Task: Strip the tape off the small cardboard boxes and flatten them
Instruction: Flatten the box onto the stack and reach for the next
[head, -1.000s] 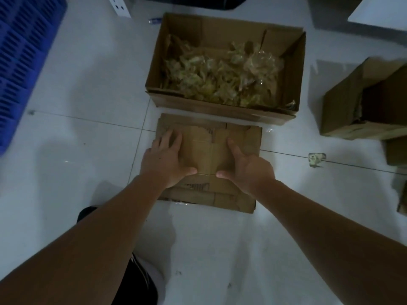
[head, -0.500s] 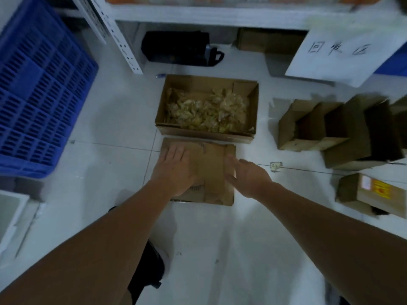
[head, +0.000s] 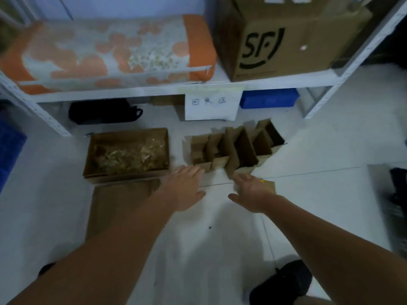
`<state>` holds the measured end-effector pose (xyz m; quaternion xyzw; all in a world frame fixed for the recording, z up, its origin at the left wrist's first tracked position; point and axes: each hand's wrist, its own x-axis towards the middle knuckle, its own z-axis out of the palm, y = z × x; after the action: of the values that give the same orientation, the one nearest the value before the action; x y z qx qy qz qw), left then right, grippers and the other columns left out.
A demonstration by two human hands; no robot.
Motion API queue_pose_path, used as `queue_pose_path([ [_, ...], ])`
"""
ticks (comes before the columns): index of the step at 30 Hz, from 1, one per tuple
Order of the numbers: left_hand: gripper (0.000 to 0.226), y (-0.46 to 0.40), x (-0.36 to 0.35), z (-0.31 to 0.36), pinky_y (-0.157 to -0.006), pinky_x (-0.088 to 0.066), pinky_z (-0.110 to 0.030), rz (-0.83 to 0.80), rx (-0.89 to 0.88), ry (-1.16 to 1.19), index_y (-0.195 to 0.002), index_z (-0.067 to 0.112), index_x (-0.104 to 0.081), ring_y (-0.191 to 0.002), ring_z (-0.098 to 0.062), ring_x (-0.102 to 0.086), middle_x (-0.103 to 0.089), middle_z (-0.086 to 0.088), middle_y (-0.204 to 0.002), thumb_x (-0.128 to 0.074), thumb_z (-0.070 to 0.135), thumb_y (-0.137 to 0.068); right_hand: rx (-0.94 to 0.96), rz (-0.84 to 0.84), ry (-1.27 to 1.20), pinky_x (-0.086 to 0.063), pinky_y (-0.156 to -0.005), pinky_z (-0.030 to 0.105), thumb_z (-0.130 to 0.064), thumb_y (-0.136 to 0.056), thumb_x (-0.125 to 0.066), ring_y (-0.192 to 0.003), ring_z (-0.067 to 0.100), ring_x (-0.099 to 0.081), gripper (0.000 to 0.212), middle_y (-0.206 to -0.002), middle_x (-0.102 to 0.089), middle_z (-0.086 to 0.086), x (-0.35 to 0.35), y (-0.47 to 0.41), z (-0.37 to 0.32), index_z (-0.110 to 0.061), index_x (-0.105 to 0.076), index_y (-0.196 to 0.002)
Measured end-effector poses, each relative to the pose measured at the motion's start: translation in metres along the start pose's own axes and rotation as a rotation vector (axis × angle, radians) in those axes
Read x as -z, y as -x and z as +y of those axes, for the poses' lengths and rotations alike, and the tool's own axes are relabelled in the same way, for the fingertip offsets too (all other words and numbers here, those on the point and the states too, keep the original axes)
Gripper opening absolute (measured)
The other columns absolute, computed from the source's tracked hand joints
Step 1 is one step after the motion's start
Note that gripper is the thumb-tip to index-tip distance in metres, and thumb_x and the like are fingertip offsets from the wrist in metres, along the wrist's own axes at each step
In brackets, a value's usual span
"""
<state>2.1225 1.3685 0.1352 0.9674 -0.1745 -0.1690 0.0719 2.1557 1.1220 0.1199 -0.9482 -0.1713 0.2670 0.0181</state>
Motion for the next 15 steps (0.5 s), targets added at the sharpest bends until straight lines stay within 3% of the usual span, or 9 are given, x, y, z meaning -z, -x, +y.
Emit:
queue_pose_path([
  [10,0.070,-0.154,-0.097,0.093,-0.127,-0.013,-0.040,-0.136,-0.137,0.010,-0.162,0.014,-0.022,-0.155,-0.024,-0.023,-0.025,-0.005,-0.169,-0.046,0.048,-0.106,-0.195,-0.094,-0.154,-0.031,-0.117,0.042,-0.057,-0.098,-0.050,-0.148,0.030,-0.029,0.076,-0.163,-0.029,0.007,-0.089,-0.035,0.170,-0.026,-0.019,-0.160],
  [15,0.070,-0.212,-0.180,0.097,-0.126,-0.020,-0.042,-0.180,-0.120,-0.036,-0.160,0.012,-0.025,-0.151,-0.025,-0.029,-0.031,-0.008,-0.166,-0.042,0.052,-0.105,-0.292,-0.116,-0.270,-0.028,-0.119,0.044,-0.059,-0.097,-0.051,-0.153,0.033,-0.021,0.087,-0.168,-0.014,0.015,-0.143,-0.075,0.215,-0.027,-0.004,-0.162],
])
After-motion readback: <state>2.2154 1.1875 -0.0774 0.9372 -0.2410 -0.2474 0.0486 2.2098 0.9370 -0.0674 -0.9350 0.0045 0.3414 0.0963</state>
